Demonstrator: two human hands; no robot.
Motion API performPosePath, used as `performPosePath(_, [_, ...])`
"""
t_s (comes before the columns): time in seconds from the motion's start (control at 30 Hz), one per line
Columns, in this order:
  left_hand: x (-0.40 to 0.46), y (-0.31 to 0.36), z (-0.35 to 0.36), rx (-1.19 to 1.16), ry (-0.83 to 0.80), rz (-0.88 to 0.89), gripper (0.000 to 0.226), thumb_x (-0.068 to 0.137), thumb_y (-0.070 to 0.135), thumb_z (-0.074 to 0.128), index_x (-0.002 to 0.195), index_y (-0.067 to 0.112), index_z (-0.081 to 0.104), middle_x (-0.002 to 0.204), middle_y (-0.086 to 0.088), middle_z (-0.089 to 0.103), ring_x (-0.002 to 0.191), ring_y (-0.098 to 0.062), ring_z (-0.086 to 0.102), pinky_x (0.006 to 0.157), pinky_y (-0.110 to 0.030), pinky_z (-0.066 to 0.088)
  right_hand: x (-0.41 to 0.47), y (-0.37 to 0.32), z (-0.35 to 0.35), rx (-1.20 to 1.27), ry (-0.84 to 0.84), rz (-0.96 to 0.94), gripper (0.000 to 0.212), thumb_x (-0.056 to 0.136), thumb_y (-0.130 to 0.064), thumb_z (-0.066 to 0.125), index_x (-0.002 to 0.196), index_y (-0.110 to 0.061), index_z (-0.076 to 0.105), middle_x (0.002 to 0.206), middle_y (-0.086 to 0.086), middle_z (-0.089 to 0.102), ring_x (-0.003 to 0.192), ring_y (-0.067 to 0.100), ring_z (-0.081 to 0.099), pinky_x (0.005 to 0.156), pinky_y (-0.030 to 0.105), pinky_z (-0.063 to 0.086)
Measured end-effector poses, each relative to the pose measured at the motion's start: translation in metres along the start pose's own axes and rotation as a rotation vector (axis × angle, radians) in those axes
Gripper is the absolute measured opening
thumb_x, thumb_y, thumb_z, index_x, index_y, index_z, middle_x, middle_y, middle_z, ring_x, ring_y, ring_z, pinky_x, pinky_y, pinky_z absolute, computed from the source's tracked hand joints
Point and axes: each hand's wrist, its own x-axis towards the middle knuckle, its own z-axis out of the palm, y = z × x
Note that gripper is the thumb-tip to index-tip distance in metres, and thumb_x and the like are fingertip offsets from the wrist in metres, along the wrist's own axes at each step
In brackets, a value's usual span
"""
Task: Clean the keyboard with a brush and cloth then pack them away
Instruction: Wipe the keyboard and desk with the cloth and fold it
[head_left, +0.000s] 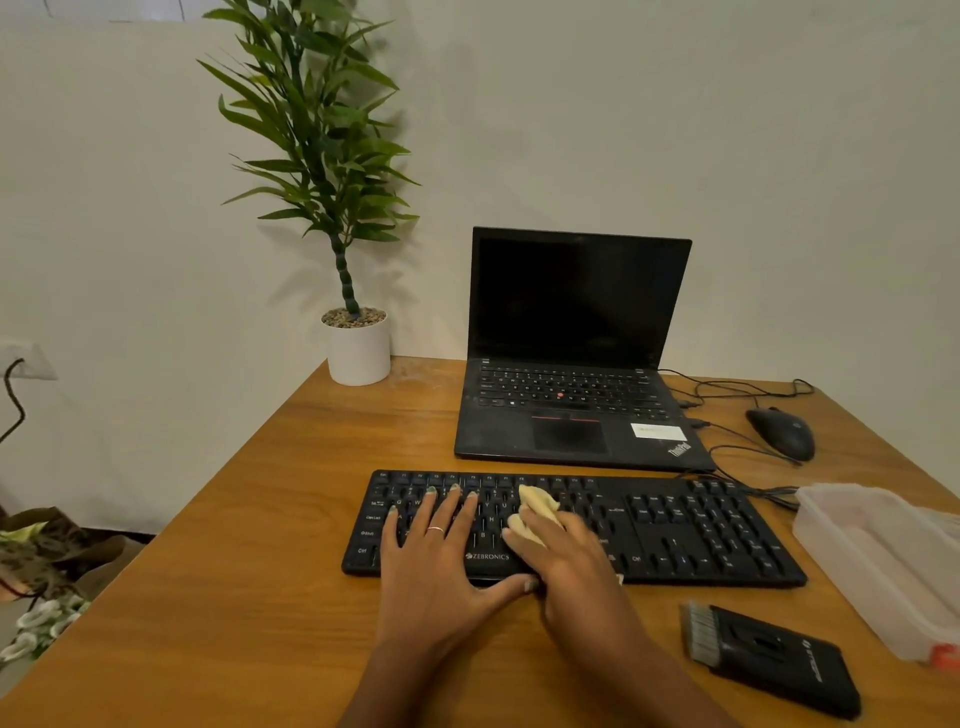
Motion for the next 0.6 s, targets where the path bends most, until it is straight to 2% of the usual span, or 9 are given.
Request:
performPosePath(0.1, [0.0,-0.001,0.001,-0.009,0.008,-0.006,0.116,0.057,0.099,0.01,0.154,0.036,0.006,0.162,0.013,0.001,0.148,-0.009,-0.006,0.119,-0.046,-0.008,0.001,0.028,-0.007,-0.005,0.172,0.196,0.057,0.087,-0.002,0.055,0.133,-0.036,0.046,0.137,-0.009,0.046,0.12,0.01,0.04,0.1,0.025,0.035])
performPosePath(0.17, [-0.001,-0.001,0.002,-0.012,0.027,-0.006,0.117,0.057,0.1,0.01,0.154,0.036,0.007,0.162,0.013,0.002,0.148,-0.009,-0.005,0.119,-0.045,-0.009,0.0,0.029,-0.009,0.03,0.242,0.29,0.055,0.087,-0.002,0.056,0.131,-0.033,0.049,0.132,-0.006,0.05,0.116,0.011,0.043,0.097,0.025,0.037])
performPosePath(0.3, [-0.001,-0.003,0.005,-0.028,0.07,0.022,0.126,0.047,0.101,-0.007,0.154,0.035,0.012,0.162,0.012,0.006,0.149,-0.009,-0.001,0.118,-0.046,-0.006,-0.008,-0.003,0.012,-0.004,0.125,0.024,0.061,0.081,0.002,0.063,0.129,-0.032,0.054,0.137,-0.013,0.05,0.129,0.018,0.043,0.103,0.032,0.03])
performPosePath(0.33, [-0.001,-0.005,0.005,-0.037,0.095,0.026,0.127,0.048,0.102,-0.004,0.153,0.034,0.016,0.162,0.011,0.01,0.149,-0.01,0.003,0.119,-0.048,-0.004,-0.011,-0.004,0.011,0.005,0.109,-0.005,0.061,0.082,0.002,0.061,0.13,-0.035,0.052,0.137,-0.015,0.049,0.128,0.016,0.042,0.103,0.031,0.029])
performPosePath(0.37, [-0.002,-0.009,0.005,-0.039,0.131,0.024,0.127,0.05,0.104,0.002,0.152,0.031,0.023,0.161,0.008,0.016,0.149,-0.013,0.009,0.119,-0.052,-0.001,-0.012,-0.001,0.006,0.003,0.106,0.026,0.061,0.085,0.001,0.057,0.131,-0.038,0.049,0.137,-0.017,0.048,0.125,0.012,0.042,0.101,0.027,0.03])
performPosePath(0.43, [-0.004,-0.022,0.001,-0.035,0.208,-0.019,0.127,0.051,0.106,0.016,0.149,0.028,0.035,0.158,0.002,0.026,0.147,-0.02,0.019,0.115,-0.06,-0.002,-0.013,0.018,-0.005,-0.004,0.209,0.193,0.061,0.086,0.001,0.054,0.131,-0.04,0.048,0.131,-0.014,0.052,0.113,0.01,0.046,0.092,0.023,0.037])
performPosePath(0.5, [-0.009,-0.039,-0.003,-0.036,0.171,-0.13,0.135,0.042,0.109,0.014,0.153,0.031,0.021,0.162,0.001,0.01,0.149,-0.023,0.009,0.113,-0.058,-0.009,-0.012,0.03,-0.013,0.032,0.287,0.334,0.058,0.085,0.002,0.055,0.131,-0.032,0.049,0.128,-0.007,0.055,0.111,0.011,0.047,0.092,0.026,0.04])
performPosePath(0.53, [-0.012,-0.046,-0.003,-0.069,0.13,-0.182,0.14,0.036,0.109,0.012,0.154,0.033,0.011,0.163,0.0,0.002,0.149,-0.024,0.004,0.114,-0.056,-0.007,-0.012,0.026,-0.014,0.056,0.298,0.318,0.057,0.086,0.003,0.053,0.132,-0.031,0.049,0.129,-0.007,0.054,0.112,0.007,0.045,0.094,0.023,0.038])
performPosePath(0.6, [-0.016,-0.053,-0.003,-0.172,0.109,-0.243,0.145,0.032,0.109,0.018,0.154,0.034,0.001,0.163,-0.004,-0.001,0.148,-0.027,0.009,0.12,-0.051,0.008,-0.014,0.005,-0.01,0.114,0.2,0.155,0.054,0.09,0.002,0.048,0.131,-0.033,0.05,0.13,-0.013,0.05,0.112,0.0,0.038,0.096,0.018,0.032])
